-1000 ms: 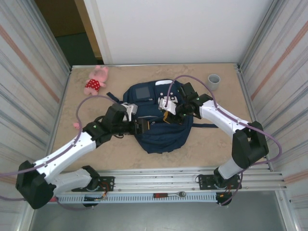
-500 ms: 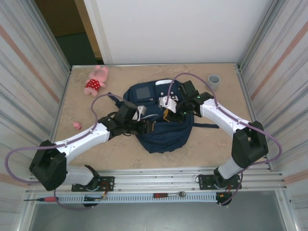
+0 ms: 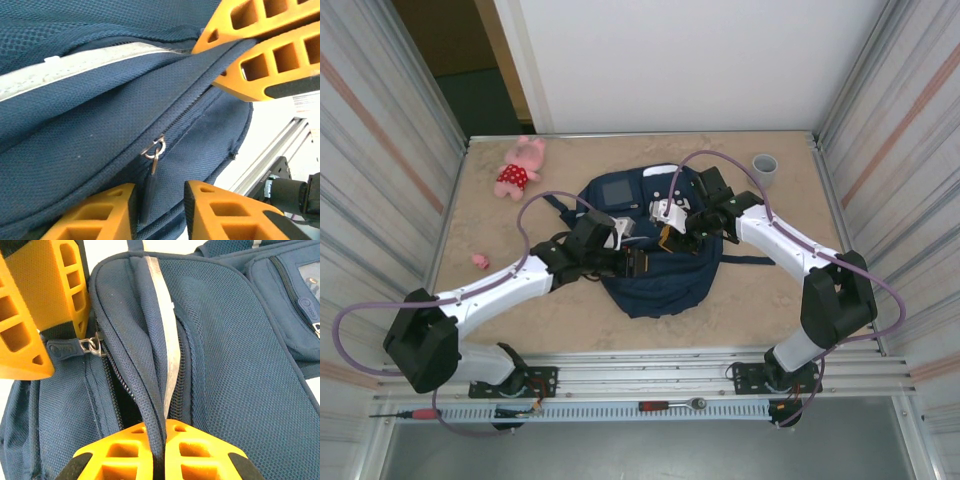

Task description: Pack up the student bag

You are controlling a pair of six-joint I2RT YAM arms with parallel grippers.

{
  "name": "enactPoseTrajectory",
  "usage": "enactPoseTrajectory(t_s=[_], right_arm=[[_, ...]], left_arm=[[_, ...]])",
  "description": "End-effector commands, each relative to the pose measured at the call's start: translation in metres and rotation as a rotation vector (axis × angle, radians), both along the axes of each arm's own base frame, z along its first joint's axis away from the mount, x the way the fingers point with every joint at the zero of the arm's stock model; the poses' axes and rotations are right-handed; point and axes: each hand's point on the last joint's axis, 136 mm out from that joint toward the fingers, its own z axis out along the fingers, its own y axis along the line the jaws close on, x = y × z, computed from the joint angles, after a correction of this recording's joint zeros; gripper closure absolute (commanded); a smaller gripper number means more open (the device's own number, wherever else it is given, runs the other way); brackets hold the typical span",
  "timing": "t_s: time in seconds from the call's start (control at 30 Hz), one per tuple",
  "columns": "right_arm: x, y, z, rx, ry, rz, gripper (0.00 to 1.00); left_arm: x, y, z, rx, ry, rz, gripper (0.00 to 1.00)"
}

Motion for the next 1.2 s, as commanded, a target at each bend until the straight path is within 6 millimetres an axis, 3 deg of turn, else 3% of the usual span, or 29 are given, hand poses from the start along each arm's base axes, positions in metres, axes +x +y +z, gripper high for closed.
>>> enactPoseTrajectory(t_s=[0.0, 0.07, 0.13, 0.33, 0.4, 0.47, 0.5, 0.6, 0.67, 0.8, 1.03, 1.1, 1.17], right_arm=[[-0.009, 0.017, 0.031, 0.099, 0.008, 0.043, 1.00], [-0.009, 0.015, 0.032, 0.093, 0.004, 0.041, 1.00], [-0.007, 0.009, 0.034, 0.090, 0.000, 0.037, 1.00], [0.002, -0.023, 0.036, 0.058, -0.008, 0.002, 1.00], [0.003, -0.031, 0.033, 0.026, -0.005, -0.006, 1.00], [0.002, -0.031, 0.032, 0.008, -0.005, -0.005, 1.00], [0.001, -0.027, 0.033, 0.011, -0.011, -0.006, 0.93], [-0.003, -0.008, 0.028, 0.010, -0.061, 0.001, 0.58], [-0.007, 0.006, 0.020, -0.005, -0.083, 0.009, 0.47], [-0.010, 0.030, 0.008, -0.025, -0.106, 0.012, 0.38], [-0.023, 0.061, -0.008, -0.031, -0.075, 0.063, 0.36], [-0.022, 0.065, -0.011, -0.032, -0.065, 0.062, 0.47], [-0.020, 0.066, -0.006, -0.013, -0.059, 0.058, 0.70]], left_arm=[[0.018, 0.007, -0.004, 0.049, -0.031, 0.083, 0.78], [0.016, 0.013, -0.011, 0.085, -0.007, 0.098, 0.92], [0.014, 0.024, -0.016, 0.144, 0.016, 0.123, 0.99], [0.000, 0.088, -0.032, 0.227, 0.060, 0.248, 1.00], [-0.003, 0.100, -0.032, 0.202, 0.049, 0.273, 1.00], [-0.004, 0.093, -0.025, 0.129, 0.006, 0.234, 1.00], [-0.004, 0.084, -0.020, 0.078, -0.014, 0.198, 1.00], [-0.002, 0.063, -0.011, -0.014, -0.045, 0.122, 1.00], [0.001, 0.054, -0.007, -0.027, -0.050, 0.082, 1.00], [0.003, 0.045, 0.002, -0.041, -0.064, 0.051, 1.00], [0.003, 0.045, 0.014, -0.092, -0.086, 0.073, 1.00], [0.002, 0.046, 0.014, -0.087, -0.084, 0.075, 1.00], [0.003, 0.055, 0.008, -0.038, -0.084, 0.102, 1.00]])
